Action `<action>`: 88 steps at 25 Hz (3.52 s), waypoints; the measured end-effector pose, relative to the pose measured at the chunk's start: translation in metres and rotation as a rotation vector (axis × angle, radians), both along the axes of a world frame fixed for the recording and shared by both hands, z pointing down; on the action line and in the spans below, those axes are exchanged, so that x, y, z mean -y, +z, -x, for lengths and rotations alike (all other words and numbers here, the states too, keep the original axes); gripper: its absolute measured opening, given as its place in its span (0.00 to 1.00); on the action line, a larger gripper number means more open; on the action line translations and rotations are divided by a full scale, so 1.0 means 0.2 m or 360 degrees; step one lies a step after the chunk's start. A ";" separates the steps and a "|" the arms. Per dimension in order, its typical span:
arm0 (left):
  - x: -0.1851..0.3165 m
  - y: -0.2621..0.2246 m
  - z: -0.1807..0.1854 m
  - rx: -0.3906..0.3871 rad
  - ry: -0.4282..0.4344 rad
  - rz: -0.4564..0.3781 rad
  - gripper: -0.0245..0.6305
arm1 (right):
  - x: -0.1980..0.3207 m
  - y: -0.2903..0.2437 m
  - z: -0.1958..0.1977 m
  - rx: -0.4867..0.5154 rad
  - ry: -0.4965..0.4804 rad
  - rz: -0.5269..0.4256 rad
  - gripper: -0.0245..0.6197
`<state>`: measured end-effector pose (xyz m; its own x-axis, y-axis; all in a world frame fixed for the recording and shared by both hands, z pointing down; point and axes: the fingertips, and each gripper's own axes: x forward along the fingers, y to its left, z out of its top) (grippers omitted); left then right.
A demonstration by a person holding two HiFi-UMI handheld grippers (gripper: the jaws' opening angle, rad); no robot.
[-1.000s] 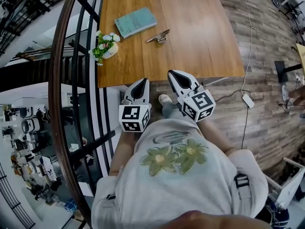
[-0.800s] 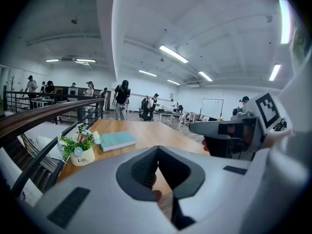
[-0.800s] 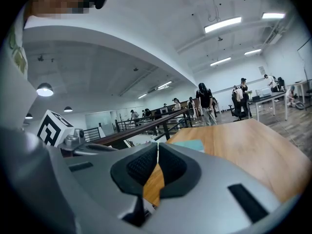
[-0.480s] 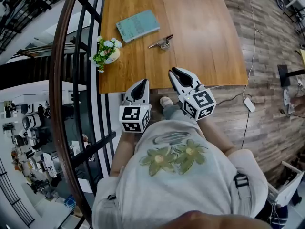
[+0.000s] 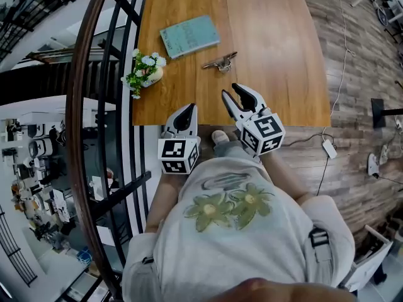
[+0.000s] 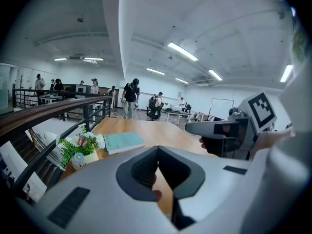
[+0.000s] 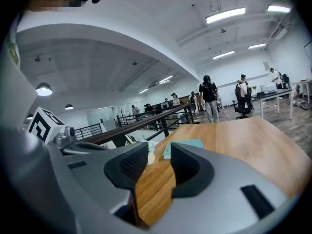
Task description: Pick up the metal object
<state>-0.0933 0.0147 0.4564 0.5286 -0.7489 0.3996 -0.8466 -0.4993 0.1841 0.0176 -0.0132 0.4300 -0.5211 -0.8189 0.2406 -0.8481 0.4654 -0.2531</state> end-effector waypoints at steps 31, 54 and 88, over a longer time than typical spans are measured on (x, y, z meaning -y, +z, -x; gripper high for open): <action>0.49 0.17 0.06 0.0030 -0.0258 0.0111 0.06 | 0.62 0.47 -0.08 -0.0225 -0.0103 0.0352 0.39; 0.54 0.38 0.03 0.0032 -0.0230 0.0322 0.06 | 0.72 0.89 -0.08 -0.0365 -0.0095 0.0653 0.47; 0.55 0.46 0.06 0.0042 -0.0269 0.0412 0.06 | 0.79 1.36 -0.11 -0.0585 0.0092 0.0889 0.49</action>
<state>-0.1050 -0.0959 0.5488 0.3920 -0.6971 0.6003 -0.9199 -0.2903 0.2637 0.0397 -0.1721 0.7014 -0.2834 -0.5443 0.7896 -0.9449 0.2994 -0.1327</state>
